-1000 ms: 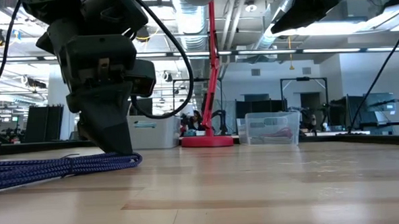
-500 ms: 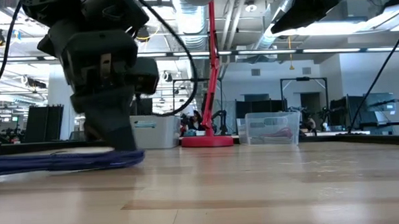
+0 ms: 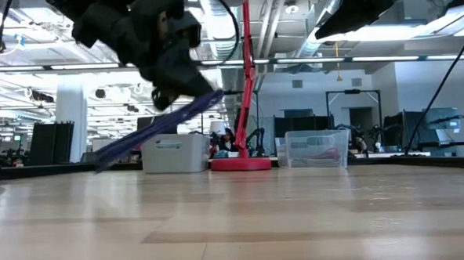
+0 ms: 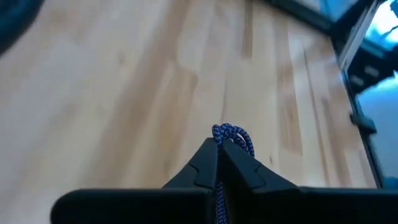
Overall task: Pick & Place USB Port
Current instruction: Put the black and purple charger cable into the transparent bin
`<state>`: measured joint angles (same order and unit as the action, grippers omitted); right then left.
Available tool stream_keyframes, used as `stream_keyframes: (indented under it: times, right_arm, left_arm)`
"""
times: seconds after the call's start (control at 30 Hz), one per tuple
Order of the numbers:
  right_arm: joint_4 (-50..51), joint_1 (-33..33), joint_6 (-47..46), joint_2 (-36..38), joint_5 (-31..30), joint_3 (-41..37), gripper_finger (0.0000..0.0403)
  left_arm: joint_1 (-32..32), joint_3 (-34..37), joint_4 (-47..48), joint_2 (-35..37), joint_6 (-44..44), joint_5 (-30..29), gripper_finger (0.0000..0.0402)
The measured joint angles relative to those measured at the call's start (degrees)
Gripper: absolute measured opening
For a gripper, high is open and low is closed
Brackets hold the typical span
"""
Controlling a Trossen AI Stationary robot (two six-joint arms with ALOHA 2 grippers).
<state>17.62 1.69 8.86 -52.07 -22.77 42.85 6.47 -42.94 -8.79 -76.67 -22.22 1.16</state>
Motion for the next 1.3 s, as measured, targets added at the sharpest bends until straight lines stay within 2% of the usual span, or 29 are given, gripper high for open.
stream_keyframes:
  times: [0.27, 0.5, 0.77, 0.87, 1.07, 1.3]
  right_arm:
    - [-4.49, 0.00, -0.78, -2.48, 1.27, 0.06, 0.0058]
    - [-11.08, 0.11, -0.78, -8.68, 4.09, 0.04, 0.0058]
    - [-23.87, 0.11, -3.36, -15.27, 13.90, 0.04, 0.0058]
    - [-27.43, 0.11, -3.88, -17.04, 14.42, 0.04, 0.0063]
    - [-32.09, -0.81, -5.20, -20.94, 15.26, 0.02, 0.0098]
    - [-42.90, -1.14, -5.48, -27.10, 13.45, 0.02, 0.0170]
  left_arm:
    - [-4.97, 0.00, -9.47, 5.08, 9.58, -1.63, 0.0007]
    - [-7.32, 0.00, -16.39, 4.93, 15.34, -1.65, 0.0007]
    - [-9.79, 0.00, -24.26, 4.93, 20.89, -1.61, 0.0006]
    - [-11.08, 0.00, -24.76, 4.93, 21.15, -1.61, 0.0006]
    - [-12.42, 0.00, -28.54, 4.93, 23.50, -1.59, 0.0006]
    - [-12.62, -0.02, -30.81, 4.93, 23.52, -1.57, 0.0006]
